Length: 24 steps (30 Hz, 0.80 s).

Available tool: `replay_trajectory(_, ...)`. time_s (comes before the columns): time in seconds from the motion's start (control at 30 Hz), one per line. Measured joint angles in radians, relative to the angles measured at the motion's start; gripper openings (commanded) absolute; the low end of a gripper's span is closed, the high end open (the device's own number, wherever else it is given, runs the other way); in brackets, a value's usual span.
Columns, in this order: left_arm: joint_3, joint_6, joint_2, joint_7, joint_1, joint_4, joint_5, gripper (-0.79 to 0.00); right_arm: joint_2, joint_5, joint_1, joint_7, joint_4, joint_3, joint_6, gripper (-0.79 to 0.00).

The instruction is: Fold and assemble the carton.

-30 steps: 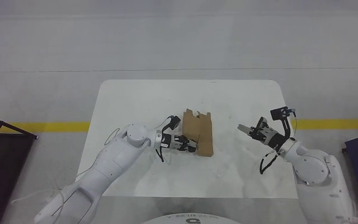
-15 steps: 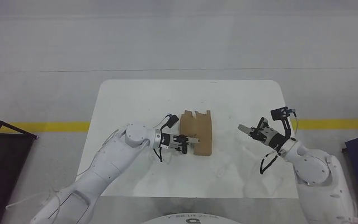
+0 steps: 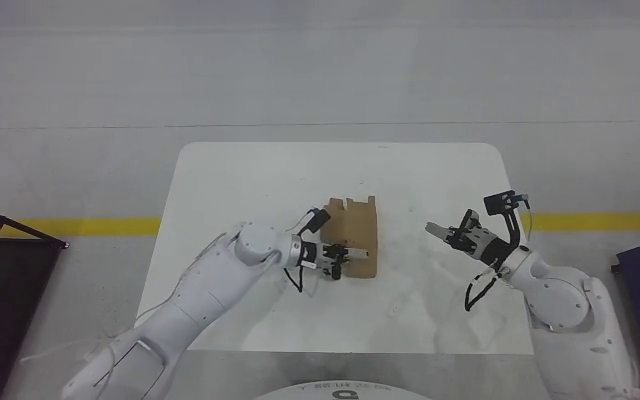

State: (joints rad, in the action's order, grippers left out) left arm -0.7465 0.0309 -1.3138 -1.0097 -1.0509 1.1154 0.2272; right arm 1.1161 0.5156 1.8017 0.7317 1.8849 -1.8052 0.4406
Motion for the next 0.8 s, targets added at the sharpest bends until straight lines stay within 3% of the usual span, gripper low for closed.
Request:
replay_trajectory(0.03, 0.004, -0.003, -0.003, -0.006, 0.004, -0.010, 0.008, 0.000, 0.000, 0.000, 0.000, 0.000, 0.000, 0.000, 0.000, 0.000)
replay_trajectory(0.07, 0.010, -0.007, -0.007, -0.025, 0.008, -0.026, 0.029, -0.102, 0.000, 0.000, 0.000, 0.000, 0.000, 0.000, 0.000, 0.000)
replay_trajectory(0.1, 0.013, -0.009, -0.011, -0.048, 0.011, -0.042, 0.051, -0.252, 0.000, 0.000, 0.000, 0.000, 0.000, 0.000, 0.000, 0.000)
replay_trajectory(0.2, 0.021, 0.008, -0.024, -0.078, 0.030, -0.105, 0.110, -0.489, 0.000, 0.000, 0.000, 0.000, 0.000, 0.000, 0.000, 0.000)
replay_trajectory(0.23, 0.024, 0.016, -0.028, -0.080, 0.036, -0.122, 0.123, -0.533, 0.000, 0.000, 0.000, 0.000, 0.000, 0.000, 0.000, 0.000)
replay_trajectory(0.33, 0.040, 0.030, -0.041, -0.074, 0.055, -0.167, 0.129, -0.566, 0.000, 0.000, 0.000, 0.000, 0.000, 0.000, 0.000, 0.000)
replay_trajectory(0.43, 0.056, 0.037, -0.052, -0.063, 0.070, -0.198, 0.125, -0.757, 0.000, 0.000, 0.000, 0.000, 0.000, 0.000, 0.000, 0.000)
replay_trajectory(0.47, 0.061, 0.039, -0.056, -0.058, 0.077, -0.210, 0.120, -0.785, 0.000, 0.000, 0.000, 0.000, 0.000, 0.000, 0.000, 0.000)
replay_trajectory(0.8, 0.077, 0.086, -0.079, -0.057, 0.105, -0.264, 0.131, -0.785, 0.000, 0.000, 0.000, 0.000, 0.000, 0.000, 0.000, 0.000)
